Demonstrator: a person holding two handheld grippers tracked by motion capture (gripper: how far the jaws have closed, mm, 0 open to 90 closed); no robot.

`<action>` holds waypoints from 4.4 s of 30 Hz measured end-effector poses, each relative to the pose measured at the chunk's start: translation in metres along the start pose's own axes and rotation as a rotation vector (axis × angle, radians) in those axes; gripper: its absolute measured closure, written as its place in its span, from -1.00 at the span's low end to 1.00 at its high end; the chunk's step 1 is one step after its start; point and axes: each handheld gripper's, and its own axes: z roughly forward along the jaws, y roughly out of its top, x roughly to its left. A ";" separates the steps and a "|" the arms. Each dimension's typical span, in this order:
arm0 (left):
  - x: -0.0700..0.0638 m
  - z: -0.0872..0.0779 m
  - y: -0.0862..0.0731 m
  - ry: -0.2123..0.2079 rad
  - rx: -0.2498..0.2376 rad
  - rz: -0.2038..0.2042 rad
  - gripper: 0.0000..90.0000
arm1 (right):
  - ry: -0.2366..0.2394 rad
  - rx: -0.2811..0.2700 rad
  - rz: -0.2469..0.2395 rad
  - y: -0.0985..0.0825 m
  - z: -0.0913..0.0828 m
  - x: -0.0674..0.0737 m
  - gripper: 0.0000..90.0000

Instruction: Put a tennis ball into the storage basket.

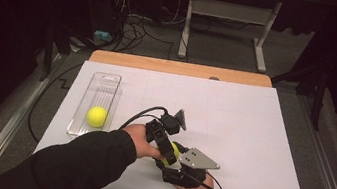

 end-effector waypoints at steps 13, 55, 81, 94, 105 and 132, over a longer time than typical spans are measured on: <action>0.006 -0.011 -0.001 0.032 -0.021 -0.027 -0.41 | 0.015 0.022 0.045 -0.006 0.002 -0.007 -1.00; 0.066 -0.059 -0.049 0.137 -0.044 -0.193 -0.41 | -0.308 0.008 0.111 -0.041 -0.099 -0.095 -1.00; 0.115 -0.097 -0.134 0.202 -0.048 -0.373 -0.42 | -0.327 0.008 0.117 -0.046 -0.108 -0.100 -1.00; 0.128 -0.085 -0.155 0.197 -0.009 -0.423 -0.42 | -0.325 0.018 0.114 -0.046 -0.106 -0.099 -1.00; 0.134 -0.071 -0.157 0.175 0.013 -0.439 -0.42 | -0.323 0.021 0.115 -0.046 -0.105 -0.099 -1.00; 0.129 -0.070 -0.144 0.185 -0.003 -0.432 -0.99 | -0.322 0.023 0.120 -0.046 -0.105 -0.098 -1.00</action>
